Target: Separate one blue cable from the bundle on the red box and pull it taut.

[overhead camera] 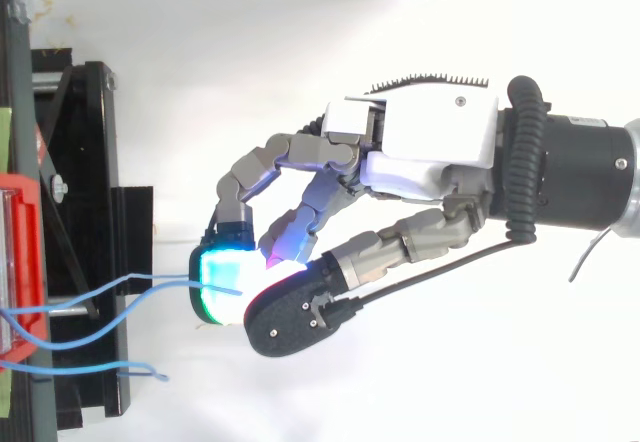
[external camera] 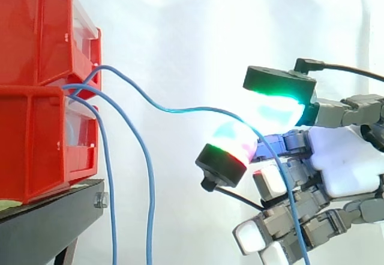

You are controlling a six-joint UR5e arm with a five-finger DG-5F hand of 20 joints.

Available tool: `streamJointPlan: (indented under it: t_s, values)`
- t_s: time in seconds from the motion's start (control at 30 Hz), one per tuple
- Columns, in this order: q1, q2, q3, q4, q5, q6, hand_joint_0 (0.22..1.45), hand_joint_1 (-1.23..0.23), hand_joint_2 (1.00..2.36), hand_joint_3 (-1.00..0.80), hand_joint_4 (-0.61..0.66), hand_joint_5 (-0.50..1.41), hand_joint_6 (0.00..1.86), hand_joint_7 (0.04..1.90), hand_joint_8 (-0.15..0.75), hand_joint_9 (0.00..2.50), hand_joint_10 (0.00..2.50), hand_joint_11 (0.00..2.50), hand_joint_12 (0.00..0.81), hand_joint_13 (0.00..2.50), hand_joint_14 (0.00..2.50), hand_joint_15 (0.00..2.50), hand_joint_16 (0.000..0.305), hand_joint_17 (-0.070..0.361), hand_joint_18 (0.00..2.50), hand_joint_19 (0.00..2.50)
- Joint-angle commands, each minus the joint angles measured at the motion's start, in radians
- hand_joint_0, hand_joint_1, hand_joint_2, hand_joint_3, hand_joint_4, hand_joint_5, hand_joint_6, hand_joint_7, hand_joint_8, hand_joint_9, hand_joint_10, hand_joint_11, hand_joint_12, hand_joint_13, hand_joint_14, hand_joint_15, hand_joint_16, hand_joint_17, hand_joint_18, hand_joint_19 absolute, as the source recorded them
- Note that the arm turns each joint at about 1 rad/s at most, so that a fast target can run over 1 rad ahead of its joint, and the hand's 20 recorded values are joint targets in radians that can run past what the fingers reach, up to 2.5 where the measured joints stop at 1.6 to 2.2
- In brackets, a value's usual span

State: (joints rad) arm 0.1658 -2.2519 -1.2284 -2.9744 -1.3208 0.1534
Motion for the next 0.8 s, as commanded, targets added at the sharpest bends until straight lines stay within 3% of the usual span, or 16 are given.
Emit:
streamJointPlan:
  t_s: [0.0,0.77]
  values:
    - [0.0,0.0,0.0,0.0,0.0,0.0,0.61,-0.8,1.01,-0.24,-0.02,-0.05,0.88,0.88,0.189,1.15,0.01,0.41,0.3,0.82,0.02,0.4,0.039,0.087,0.68,0.46]
    - [0.0,0.0,0.0,0.0,0.0,0.0,0.61,-0.8,1.02,-0.24,-0.01,-0.05,0.88,0.88,0.19,1.18,0.01,0.42,0.305,0.84,0.02,0.42,0.039,0.087,0.7,0.47]
